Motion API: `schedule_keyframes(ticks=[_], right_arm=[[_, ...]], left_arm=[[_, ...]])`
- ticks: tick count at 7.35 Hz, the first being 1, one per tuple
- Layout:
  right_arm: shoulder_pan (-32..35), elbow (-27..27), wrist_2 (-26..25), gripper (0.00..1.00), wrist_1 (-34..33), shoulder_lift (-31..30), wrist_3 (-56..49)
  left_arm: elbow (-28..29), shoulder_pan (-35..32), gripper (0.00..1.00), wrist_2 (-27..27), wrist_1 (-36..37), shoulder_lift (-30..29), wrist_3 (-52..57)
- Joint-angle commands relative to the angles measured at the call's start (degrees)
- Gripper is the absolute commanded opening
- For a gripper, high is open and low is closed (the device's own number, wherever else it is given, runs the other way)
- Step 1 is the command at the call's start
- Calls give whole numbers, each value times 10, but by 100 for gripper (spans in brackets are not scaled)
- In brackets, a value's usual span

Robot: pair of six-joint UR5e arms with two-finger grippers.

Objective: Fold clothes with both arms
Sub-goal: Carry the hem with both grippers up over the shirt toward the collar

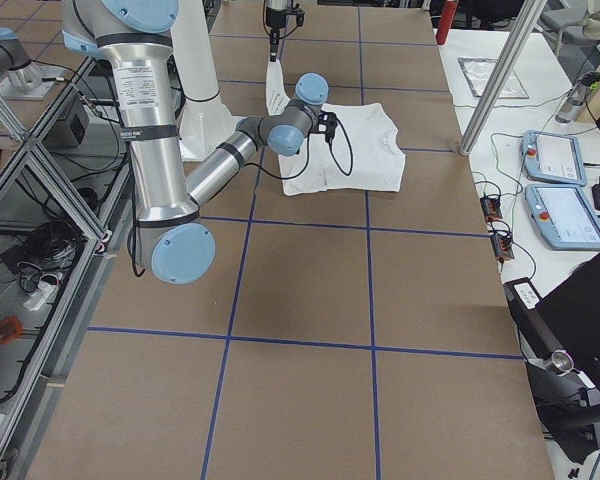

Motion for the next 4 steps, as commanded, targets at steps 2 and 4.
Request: schedule_keyframes(ticks=[2,4], right_arm=[[55,-53,-3,0,-2,55,1],[71,-102,-3,0,-2,97,1]], left_arm=[[73,-79,0,-11,-13,-34,36],[113,-126,0,-11,-16,-59,56]])
